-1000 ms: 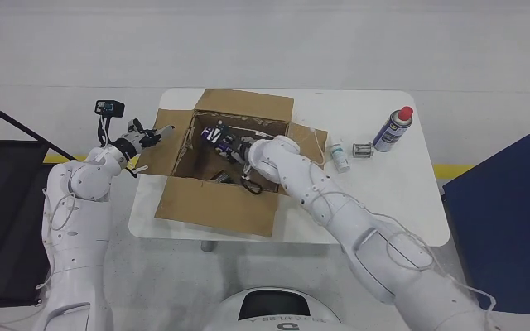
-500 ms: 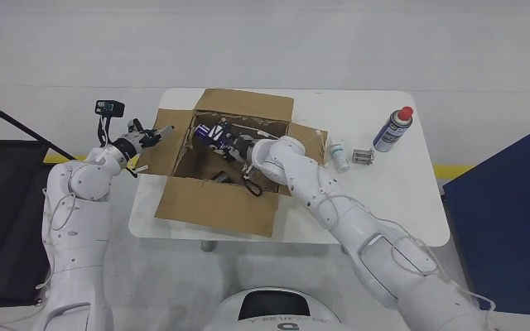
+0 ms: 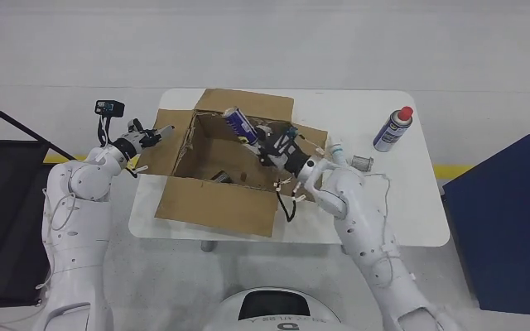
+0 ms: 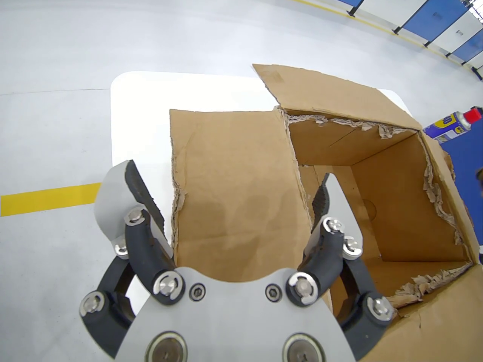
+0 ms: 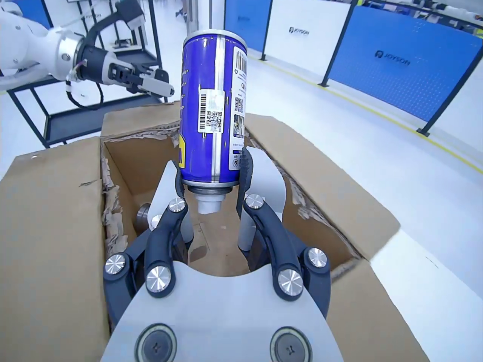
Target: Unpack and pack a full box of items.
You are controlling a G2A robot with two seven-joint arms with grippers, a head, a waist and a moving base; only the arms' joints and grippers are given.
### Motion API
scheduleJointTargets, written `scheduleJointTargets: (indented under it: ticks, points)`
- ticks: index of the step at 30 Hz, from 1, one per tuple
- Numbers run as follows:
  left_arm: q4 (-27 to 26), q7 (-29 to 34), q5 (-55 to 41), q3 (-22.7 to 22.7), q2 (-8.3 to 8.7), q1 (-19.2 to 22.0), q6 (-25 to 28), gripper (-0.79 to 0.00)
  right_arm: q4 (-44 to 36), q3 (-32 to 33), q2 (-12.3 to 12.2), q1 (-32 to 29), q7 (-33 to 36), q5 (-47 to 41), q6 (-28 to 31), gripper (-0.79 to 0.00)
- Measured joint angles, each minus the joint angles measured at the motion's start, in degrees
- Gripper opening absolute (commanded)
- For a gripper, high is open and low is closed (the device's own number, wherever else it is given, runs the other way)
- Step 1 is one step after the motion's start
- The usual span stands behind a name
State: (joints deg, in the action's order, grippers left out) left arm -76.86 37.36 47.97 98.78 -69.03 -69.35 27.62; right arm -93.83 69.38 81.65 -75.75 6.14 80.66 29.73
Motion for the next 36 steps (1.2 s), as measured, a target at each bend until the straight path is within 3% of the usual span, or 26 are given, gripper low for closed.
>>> scheduleJointTargets:
  ticks: [9,19,36]
  points:
    - [0.00,0.00,0.00,0.00,0.00,0.00,0.00,0.000,-13.78,10.30,-1.93,-17.25,-5.83,0.90,-7.85,-0.785]
    - [0.00,0.00,0.00,0.00,0.00,0.00,0.00,0.000,-16.60,18.64,-2.17,-30.54,-9.85,-10.22,-18.87,-0.785]
    - [0.00,0.00,0.00,0.00,0.00,0.00,0.00,0.000,-16.01,18.16,-2.33,-31.05,-6.99,-10.91,-18.75,-0.785]
